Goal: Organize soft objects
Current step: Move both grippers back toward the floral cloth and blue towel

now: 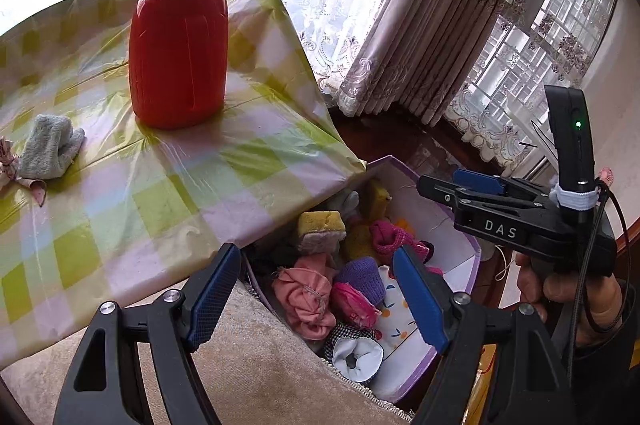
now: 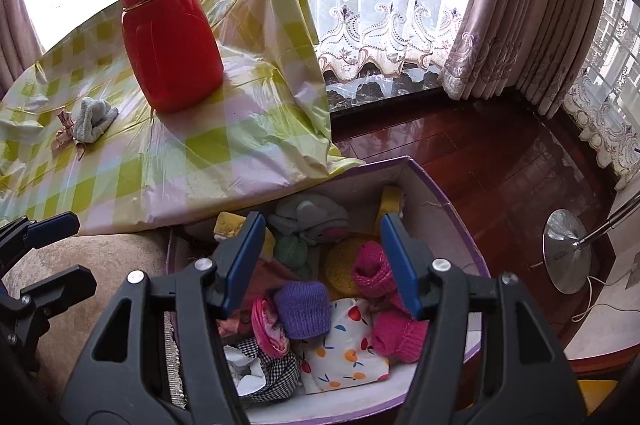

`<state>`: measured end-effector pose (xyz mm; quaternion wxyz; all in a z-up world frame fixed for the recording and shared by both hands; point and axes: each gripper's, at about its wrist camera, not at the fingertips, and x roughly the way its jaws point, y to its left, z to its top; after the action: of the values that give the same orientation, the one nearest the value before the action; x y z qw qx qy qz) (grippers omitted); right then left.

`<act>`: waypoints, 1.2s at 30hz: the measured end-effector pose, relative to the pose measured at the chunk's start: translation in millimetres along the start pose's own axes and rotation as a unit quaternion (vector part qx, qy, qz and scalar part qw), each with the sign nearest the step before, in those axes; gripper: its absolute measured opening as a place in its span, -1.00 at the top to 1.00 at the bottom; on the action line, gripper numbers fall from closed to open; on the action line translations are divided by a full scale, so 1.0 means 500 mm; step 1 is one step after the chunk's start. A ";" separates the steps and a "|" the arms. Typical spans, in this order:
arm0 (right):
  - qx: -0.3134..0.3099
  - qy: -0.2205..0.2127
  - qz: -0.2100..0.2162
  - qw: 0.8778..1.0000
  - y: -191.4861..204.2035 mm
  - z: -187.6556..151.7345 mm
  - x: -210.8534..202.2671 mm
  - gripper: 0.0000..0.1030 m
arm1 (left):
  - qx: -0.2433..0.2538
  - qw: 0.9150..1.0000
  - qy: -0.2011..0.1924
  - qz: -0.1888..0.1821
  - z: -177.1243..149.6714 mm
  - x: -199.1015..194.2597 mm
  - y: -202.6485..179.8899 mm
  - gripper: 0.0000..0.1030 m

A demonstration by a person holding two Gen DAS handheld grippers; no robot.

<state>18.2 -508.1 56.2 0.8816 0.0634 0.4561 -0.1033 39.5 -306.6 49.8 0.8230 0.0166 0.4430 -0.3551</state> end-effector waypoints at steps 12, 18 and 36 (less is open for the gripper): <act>-0.074 -0.005 0.069 0.995 0.170 0.000 0.013 -0.24 | -0.074 0.993 -0.041 0.080 -0.003 -0.058 0.154 -0.55; -0.095 -0.001 0.098 0.991 0.262 0.012 0.035 -0.24 | -0.129 0.982 -0.058 0.128 -0.017 -0.097 0.262 -0.54; -0.148 0.001 0.141 0.979 0.543 0.080 0.130 -0.24 | -0.216 0.945 -0.095 0.227 -0.003 -0.152 0.518 -0.51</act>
<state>151.4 -261.1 31.1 0.8863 -0.0046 0.4540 0.0907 166.4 -69.4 30.7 0.9037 -0.0957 0.4138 -0.0547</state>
